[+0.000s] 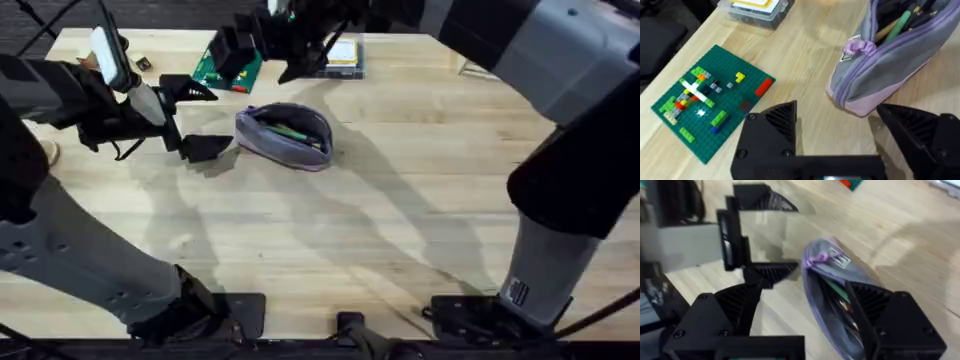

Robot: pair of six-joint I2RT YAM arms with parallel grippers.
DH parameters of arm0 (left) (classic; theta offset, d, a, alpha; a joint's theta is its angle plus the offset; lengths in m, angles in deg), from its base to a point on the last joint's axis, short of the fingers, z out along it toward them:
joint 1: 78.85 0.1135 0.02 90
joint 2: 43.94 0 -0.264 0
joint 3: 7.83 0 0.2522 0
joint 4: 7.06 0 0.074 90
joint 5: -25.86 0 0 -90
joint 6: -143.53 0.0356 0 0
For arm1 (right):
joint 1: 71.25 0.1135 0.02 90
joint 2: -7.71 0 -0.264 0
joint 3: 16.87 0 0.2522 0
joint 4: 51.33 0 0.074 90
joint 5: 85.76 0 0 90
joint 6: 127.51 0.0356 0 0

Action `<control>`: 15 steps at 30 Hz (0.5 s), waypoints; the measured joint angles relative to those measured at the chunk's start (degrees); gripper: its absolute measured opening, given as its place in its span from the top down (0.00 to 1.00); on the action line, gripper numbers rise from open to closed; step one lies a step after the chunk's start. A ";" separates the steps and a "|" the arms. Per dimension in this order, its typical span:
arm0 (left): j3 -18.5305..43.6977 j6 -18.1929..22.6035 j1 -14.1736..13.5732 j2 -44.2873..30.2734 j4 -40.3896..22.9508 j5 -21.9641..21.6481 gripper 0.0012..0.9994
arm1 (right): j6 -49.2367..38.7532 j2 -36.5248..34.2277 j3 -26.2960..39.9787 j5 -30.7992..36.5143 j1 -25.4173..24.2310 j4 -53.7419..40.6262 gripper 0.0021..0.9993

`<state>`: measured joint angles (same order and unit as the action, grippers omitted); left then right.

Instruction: Unzip the bag, pick up the pens from the table one at a time and place them inside, then zip the bag closed.

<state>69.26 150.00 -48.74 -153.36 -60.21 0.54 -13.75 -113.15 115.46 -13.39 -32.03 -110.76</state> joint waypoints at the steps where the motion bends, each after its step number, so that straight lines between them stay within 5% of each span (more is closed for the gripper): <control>1: 0.00 0.00 0.00 -0.19 -0.04 0.21 0.01 | 0.34 -0.02 -0.02 0.10 0.22 0.78 0.00; 15: 0.00 0.00 0.00 -0.41 -1.51 1.34 0.01 | 9.78 -9.18 0.02 6.53 2.12 7.76 0.00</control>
<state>69.26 150.00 -48.74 -153.77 -61.72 1.88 -3.97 -122.34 115.48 -6.86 -29.91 -103.00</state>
